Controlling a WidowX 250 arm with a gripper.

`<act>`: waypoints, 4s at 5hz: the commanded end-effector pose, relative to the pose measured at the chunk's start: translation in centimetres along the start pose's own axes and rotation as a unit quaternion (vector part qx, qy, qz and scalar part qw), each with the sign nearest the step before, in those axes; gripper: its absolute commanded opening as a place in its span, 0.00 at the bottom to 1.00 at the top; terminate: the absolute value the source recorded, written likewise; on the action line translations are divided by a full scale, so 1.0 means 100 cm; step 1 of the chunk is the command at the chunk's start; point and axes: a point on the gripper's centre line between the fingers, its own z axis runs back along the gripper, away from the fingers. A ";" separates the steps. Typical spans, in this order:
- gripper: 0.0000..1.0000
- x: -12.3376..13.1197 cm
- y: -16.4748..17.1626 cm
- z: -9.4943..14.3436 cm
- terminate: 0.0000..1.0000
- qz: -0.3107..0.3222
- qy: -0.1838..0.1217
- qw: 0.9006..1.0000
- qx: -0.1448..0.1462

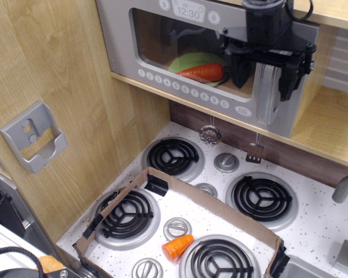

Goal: Open microwave

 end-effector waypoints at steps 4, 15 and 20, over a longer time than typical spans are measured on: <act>0.00 -0.006 0.007 0.013 0.00 0.016 -0.067 0.997 0.027; 1.00 -0.019 -0.131 0.010 0.00 -0.163 -0.021 0.984 -0.071; 1.00 -0.005 -0.058 -0.009 0.00 -0.329 -0.111 0.937 -0.027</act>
